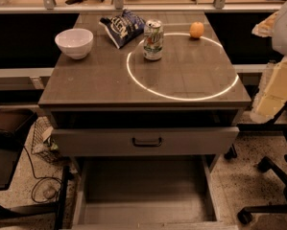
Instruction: Place orange into middle drawer
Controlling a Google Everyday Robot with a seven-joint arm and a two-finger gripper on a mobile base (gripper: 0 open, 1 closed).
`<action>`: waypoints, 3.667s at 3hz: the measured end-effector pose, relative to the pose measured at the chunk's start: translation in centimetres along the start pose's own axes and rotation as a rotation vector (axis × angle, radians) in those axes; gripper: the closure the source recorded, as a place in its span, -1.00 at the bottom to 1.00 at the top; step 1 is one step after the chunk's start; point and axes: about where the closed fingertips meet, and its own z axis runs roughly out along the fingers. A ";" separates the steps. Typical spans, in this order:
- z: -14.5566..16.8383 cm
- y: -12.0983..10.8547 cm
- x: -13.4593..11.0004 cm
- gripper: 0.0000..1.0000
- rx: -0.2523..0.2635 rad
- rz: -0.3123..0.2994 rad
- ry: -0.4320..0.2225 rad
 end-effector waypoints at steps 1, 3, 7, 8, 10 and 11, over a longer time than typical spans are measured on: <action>0.0 0.0 0.0 -1.00 0.000 0.000 0.000; -0.6 -5.4 4.6 -1.00 0.168 0.188 -0.088; 0.2 -21.1 2.4 -1.00 0.558 0.257 -0.531; 2.4 -23.2 1.9 -1.00 0.575 0.297 -0.544; 12.3 -32.8 0.6 -1.00 0.623 0.464 -0.597; 15.1 -35.0 0.7 -1.00 0.636 0.529 -0.611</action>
Offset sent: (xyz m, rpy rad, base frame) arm 0.0336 -0.0529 0.0185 0.0559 -0.1319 -0.1783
